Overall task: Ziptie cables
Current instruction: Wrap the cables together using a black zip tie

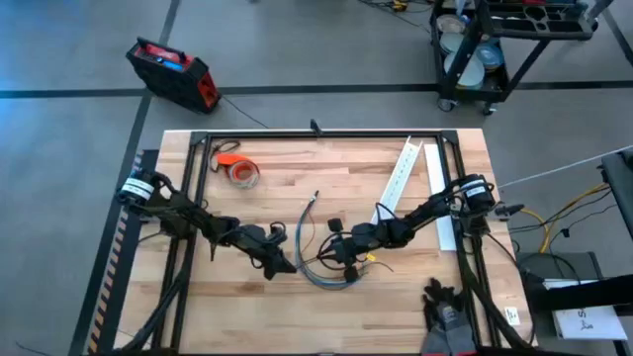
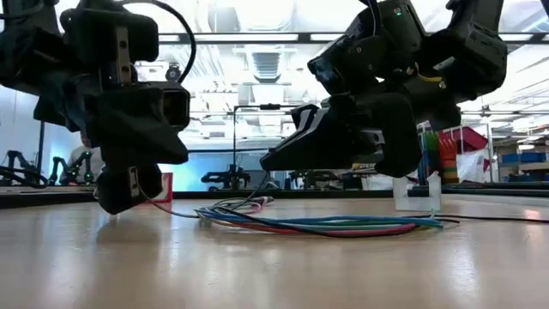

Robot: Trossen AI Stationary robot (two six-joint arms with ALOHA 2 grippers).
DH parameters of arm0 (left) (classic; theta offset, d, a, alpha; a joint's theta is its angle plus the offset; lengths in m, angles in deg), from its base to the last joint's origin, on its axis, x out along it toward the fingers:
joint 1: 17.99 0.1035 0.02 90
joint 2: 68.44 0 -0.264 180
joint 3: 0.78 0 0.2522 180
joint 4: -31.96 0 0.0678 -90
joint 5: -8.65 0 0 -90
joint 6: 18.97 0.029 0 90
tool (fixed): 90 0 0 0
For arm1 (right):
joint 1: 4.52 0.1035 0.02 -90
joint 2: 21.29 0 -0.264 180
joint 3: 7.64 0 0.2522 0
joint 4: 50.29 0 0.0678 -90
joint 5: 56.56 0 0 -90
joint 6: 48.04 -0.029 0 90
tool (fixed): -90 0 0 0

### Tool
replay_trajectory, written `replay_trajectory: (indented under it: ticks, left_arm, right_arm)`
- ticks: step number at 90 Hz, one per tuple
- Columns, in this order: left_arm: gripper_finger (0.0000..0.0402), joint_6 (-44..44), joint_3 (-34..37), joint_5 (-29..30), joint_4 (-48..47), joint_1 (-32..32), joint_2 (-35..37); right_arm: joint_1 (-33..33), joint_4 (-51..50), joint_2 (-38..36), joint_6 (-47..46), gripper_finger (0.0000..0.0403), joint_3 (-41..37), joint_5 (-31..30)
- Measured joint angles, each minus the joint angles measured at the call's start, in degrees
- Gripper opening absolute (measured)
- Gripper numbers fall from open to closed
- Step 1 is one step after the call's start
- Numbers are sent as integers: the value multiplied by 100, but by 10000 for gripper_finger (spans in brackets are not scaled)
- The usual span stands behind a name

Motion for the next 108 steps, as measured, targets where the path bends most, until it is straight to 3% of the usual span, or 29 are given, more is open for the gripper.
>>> replay_trajectory:
  ticks: [85, 108]
  left_arm:
    - [0, 181, 1, 108, -25, 210, 0]
    - [0, 302, -197, -5, -418, 252, 0]
  right_arm:
    - [0, 64, 0, -85, 0, 0, 52]
    - [-1, 62, 0, -107, 0, 0, 52]
